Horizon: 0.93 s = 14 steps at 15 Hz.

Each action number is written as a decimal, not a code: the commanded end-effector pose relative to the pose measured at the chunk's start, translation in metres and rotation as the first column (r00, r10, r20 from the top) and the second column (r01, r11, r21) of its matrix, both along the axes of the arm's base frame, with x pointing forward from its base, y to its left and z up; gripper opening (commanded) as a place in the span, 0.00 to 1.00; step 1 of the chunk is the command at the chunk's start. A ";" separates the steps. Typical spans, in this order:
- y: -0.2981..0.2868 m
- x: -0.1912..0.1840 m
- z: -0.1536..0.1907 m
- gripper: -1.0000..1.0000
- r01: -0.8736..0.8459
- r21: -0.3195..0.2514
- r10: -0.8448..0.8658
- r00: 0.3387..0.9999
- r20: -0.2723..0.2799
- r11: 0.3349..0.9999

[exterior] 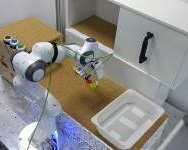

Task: Stack the yellow block on top of the purple block

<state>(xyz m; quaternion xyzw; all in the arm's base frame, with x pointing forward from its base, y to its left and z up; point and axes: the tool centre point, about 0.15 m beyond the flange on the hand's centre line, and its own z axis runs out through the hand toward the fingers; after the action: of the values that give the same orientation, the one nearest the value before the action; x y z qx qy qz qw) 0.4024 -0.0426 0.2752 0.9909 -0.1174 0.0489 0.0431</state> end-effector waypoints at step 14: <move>-0.015 0.042 -0.073 0.00 -0.034 0.103 0.036 0.999 -0.010 0.994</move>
<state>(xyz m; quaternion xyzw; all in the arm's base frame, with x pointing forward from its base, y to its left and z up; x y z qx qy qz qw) 0.4279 -0.0541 0.2113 0.9898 -0.1236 0.0679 0.0191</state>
